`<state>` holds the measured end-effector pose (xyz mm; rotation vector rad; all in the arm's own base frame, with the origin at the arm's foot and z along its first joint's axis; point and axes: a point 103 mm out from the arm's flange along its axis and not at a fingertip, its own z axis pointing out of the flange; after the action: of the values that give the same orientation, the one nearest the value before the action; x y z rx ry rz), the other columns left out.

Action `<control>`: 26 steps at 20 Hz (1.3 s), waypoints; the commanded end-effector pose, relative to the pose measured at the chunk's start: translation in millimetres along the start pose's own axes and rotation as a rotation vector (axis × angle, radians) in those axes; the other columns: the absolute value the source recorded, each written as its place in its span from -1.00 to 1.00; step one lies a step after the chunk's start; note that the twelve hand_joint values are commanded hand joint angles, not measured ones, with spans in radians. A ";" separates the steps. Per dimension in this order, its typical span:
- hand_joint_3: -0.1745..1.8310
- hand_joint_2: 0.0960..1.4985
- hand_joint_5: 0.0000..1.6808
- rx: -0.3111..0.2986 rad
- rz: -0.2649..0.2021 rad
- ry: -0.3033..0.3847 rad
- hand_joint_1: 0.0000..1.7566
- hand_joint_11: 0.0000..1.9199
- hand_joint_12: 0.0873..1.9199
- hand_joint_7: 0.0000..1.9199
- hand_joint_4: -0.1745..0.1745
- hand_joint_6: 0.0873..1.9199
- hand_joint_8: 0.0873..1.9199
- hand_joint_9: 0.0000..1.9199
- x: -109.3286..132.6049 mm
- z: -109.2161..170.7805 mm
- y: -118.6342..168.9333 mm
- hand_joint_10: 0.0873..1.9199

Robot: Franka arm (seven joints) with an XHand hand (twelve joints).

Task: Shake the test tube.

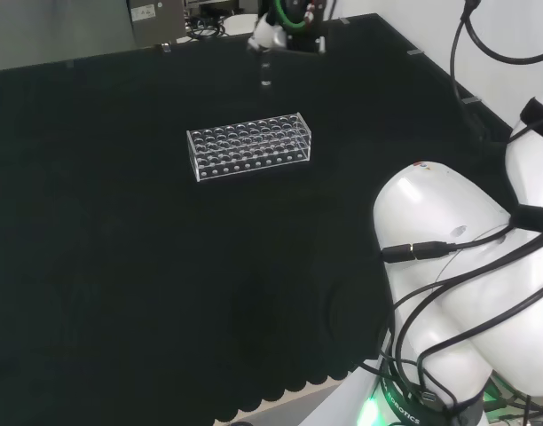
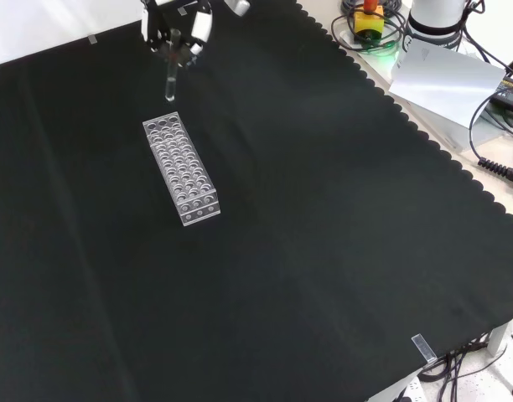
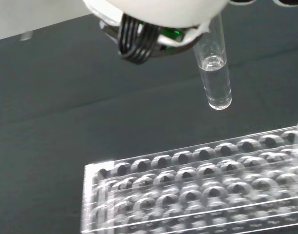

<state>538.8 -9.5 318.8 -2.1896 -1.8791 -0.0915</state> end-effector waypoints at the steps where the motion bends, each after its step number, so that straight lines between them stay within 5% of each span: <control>1: -0.23 -0.13 0.48 0.006 -0.018 0.016 0.38 0.31 -0.17 0.71 -1.00 -0.34 -0.46 0.62 4.6 0.8 1.5 -0.49; 18: -0.23 -0.13 0.48 -0.047 0.328 -0.184 0.38 0.31 -0.17 0.71 -1.00 -0.34 -0.46 0.62 -166.1 -41.8 -8.5 -0.49; 23: -0.23 -0.13 0.48 -0.063 0.387 -0.207 0.38 0.31 -0.17 0.71 -1.00 -0.34 -0.46 0.62 -194.3 -55.2 -14.7 -0.49; 26: -0.23 -0.13 0.48 -0.063 0.375 -0.198 0.38 0.31 -0.17 0.71 -1.00 -0.34 -0.46 0.62 -190.6 -54.1 -16.5 -0.49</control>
<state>502.1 -197.0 328.0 -2.6130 -1.5476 0.1241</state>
